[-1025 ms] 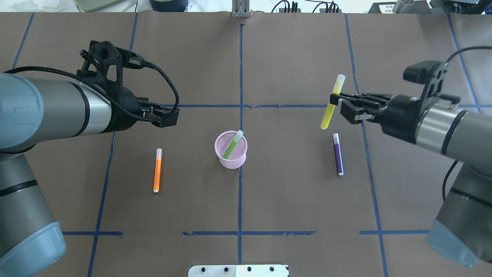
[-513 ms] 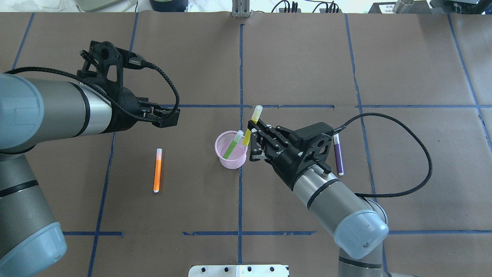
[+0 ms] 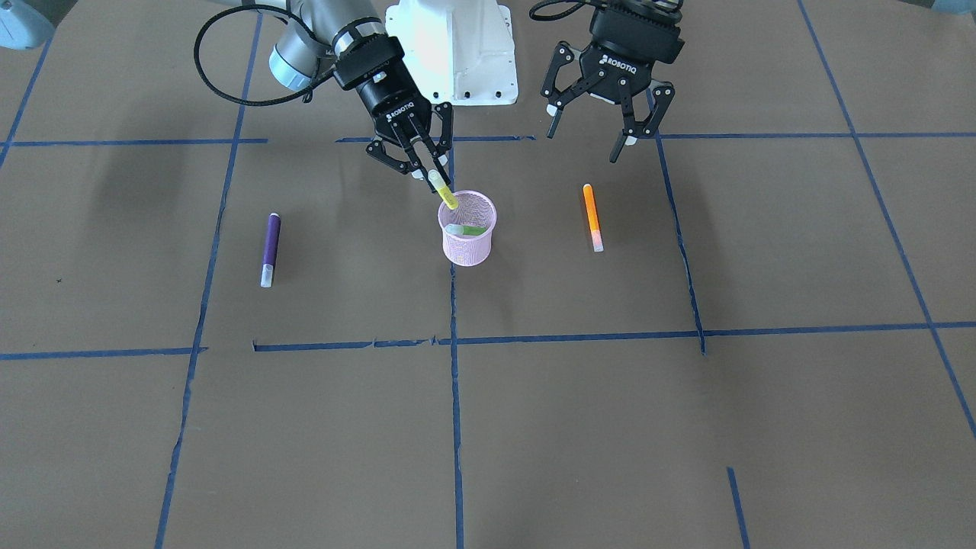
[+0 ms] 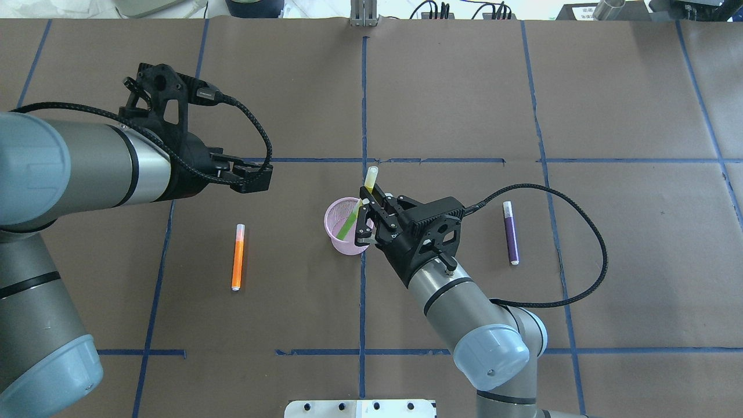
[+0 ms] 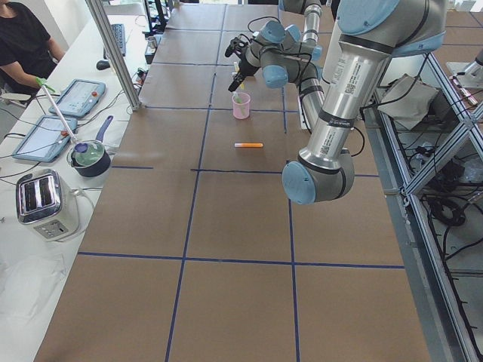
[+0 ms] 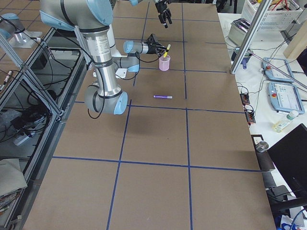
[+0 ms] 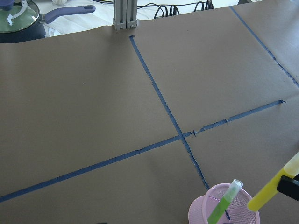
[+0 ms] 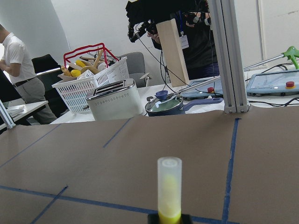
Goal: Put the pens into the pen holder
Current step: 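Carry the yellow marker with the right gripper over the pink cup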
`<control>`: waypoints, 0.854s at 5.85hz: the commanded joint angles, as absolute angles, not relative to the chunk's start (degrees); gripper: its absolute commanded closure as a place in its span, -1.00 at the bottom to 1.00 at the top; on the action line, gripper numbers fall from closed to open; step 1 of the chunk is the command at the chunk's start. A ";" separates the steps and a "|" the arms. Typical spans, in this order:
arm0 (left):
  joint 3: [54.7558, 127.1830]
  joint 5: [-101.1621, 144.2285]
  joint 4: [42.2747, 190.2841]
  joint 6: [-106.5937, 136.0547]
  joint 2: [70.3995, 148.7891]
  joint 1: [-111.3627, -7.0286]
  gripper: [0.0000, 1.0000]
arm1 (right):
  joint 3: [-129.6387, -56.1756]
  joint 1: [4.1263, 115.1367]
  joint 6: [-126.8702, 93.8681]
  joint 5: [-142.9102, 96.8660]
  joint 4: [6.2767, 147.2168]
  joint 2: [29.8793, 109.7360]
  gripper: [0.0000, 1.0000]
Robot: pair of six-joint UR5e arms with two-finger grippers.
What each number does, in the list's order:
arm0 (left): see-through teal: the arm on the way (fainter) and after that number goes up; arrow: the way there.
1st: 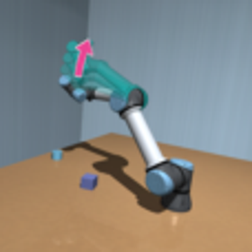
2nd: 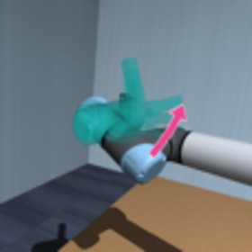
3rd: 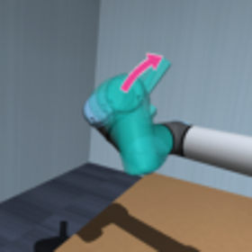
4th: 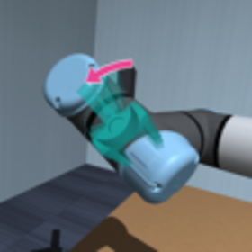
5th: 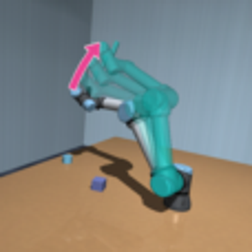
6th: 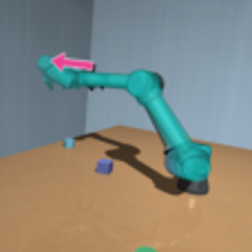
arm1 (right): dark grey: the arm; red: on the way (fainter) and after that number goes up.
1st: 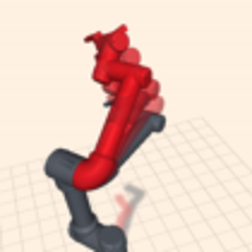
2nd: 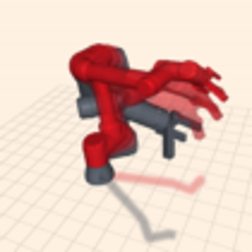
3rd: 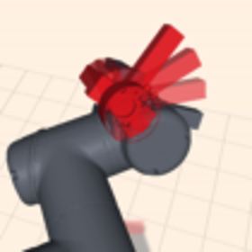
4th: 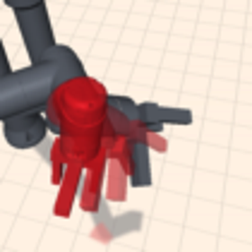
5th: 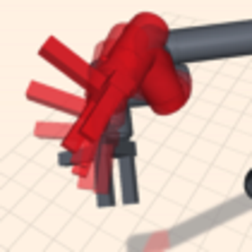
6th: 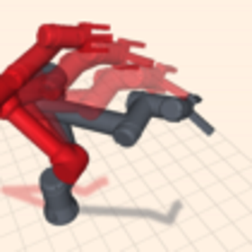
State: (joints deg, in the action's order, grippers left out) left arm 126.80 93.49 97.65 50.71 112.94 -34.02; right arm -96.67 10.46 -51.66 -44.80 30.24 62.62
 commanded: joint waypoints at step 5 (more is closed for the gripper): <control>124.46 93.60 97.21 50.71 112.33 -33.84 -0.73 | -98.42 10.53 -50.36 -45.33 29.88 60.99 -0.96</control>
